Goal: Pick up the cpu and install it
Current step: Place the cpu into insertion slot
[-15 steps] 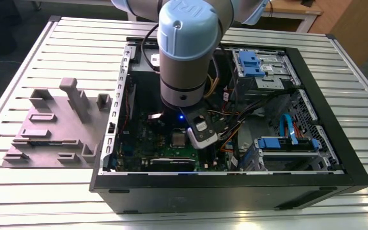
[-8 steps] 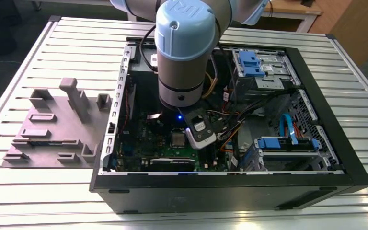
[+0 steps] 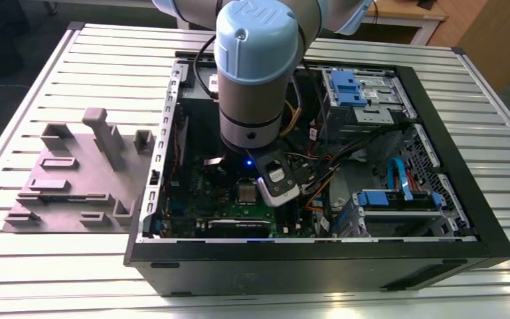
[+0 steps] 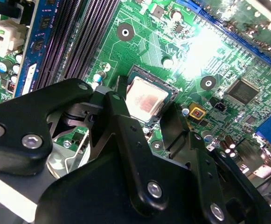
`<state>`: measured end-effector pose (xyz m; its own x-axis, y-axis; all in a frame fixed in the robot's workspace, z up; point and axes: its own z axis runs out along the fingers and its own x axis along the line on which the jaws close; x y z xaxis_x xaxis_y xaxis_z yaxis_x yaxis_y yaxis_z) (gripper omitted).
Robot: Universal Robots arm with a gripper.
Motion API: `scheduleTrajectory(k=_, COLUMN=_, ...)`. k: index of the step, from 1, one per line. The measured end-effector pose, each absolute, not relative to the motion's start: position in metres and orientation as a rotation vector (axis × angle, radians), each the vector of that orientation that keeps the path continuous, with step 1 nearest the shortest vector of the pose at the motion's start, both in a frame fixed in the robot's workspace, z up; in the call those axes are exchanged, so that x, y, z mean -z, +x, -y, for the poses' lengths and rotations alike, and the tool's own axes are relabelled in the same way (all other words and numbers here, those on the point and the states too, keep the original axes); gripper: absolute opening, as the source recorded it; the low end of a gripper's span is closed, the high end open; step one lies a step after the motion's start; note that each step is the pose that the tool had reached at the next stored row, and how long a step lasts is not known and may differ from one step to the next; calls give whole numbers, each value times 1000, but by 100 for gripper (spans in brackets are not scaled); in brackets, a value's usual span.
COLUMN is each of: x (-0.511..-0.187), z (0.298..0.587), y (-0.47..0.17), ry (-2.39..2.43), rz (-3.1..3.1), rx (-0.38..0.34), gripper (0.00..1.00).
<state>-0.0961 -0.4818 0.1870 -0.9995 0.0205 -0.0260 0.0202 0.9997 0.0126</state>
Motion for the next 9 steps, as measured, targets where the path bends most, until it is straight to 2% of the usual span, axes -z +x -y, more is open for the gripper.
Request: scheduleTrajectory(k=9, x=-187, z=482, y=-96, ry=32, rz=-3115, rx=-19, gripper=54)
